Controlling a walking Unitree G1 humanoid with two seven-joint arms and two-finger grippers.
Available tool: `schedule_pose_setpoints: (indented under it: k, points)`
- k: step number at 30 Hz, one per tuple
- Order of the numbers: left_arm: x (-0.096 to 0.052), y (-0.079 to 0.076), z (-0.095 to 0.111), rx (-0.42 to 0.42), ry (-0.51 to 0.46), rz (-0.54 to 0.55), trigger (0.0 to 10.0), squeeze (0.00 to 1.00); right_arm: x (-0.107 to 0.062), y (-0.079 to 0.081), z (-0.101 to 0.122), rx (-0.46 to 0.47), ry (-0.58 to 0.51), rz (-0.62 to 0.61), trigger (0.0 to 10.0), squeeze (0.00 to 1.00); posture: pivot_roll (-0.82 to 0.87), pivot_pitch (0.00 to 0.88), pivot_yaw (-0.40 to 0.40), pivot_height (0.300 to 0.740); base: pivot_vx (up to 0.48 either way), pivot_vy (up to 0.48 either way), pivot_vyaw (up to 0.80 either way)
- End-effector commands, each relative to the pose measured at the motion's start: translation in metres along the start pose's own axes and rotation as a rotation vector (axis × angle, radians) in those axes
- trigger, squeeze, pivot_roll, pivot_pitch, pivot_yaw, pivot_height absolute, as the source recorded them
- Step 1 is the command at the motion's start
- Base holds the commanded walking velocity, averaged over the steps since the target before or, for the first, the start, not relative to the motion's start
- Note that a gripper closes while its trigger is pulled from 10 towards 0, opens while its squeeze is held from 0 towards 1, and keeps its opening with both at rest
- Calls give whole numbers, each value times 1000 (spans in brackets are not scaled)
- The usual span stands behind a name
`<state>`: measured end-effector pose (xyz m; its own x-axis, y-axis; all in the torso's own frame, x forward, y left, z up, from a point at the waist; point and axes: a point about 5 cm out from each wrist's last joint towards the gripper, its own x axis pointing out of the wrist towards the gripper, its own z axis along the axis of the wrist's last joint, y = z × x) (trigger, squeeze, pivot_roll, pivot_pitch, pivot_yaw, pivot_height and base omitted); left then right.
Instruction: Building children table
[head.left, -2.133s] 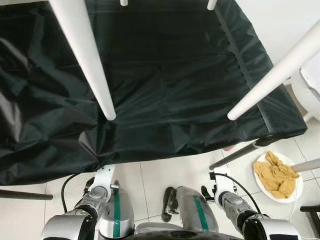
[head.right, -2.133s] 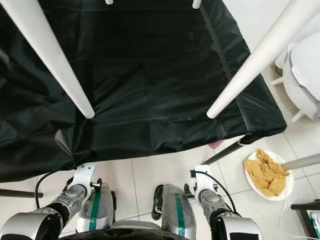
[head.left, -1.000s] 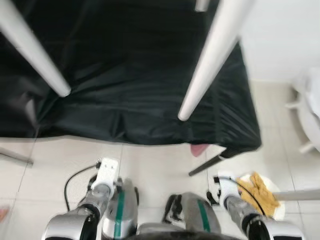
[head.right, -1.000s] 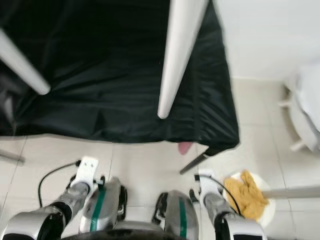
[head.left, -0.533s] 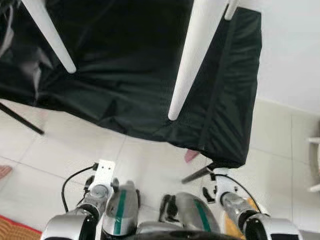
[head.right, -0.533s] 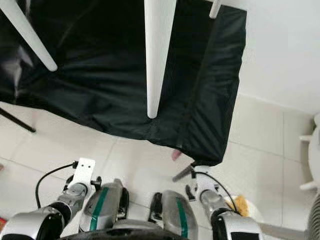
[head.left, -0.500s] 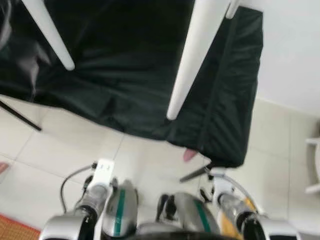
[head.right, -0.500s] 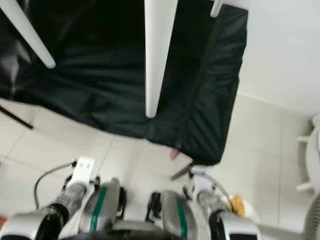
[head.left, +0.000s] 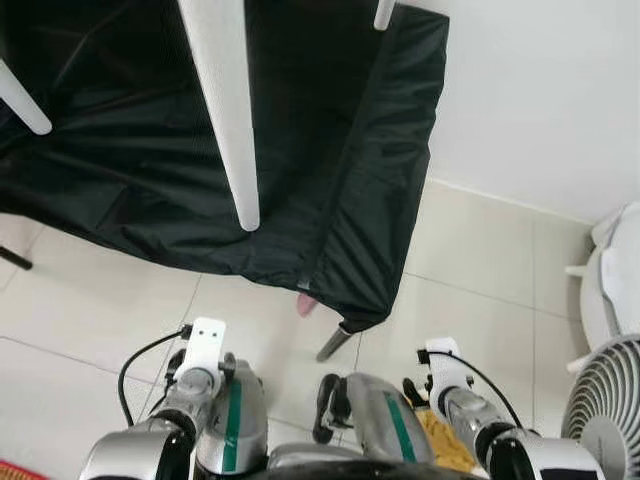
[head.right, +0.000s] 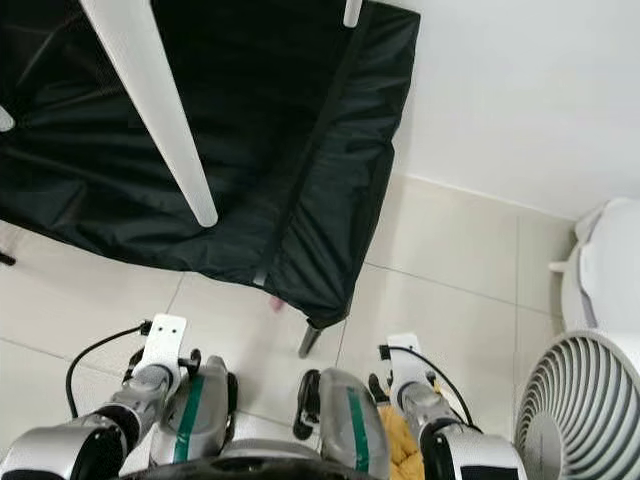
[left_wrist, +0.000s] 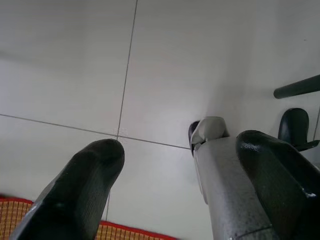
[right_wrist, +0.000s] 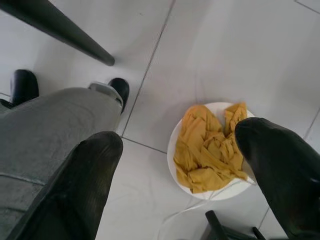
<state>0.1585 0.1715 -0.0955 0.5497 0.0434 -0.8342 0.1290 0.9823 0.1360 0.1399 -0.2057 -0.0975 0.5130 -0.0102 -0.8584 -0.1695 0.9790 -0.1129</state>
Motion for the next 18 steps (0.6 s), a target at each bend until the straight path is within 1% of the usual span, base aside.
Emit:
schedule_pose_setpoints:
  k: [1, 6, 18]
  points:
    - [-3, -3, -16, 10, 69, -11, 10000, 0, -1, 1, -4, 1, 15, 6, 10000, 0, 99, 20, -49, 740, 0, 0, 0]
    - [-3, -3, -16, -1, 67, -17, 10000, 0, -1, 0, -5, 0, 18, 7, 10000, 0, 99, 17, -49, 740, 0, 0, 0]
    - [-4, -3, -20, 9, 83, -14, 10000, 0, -2, -1, -9, -1, 23, 5, 10000, 0, 96, 27, -52, 740, 0, 0, 0]
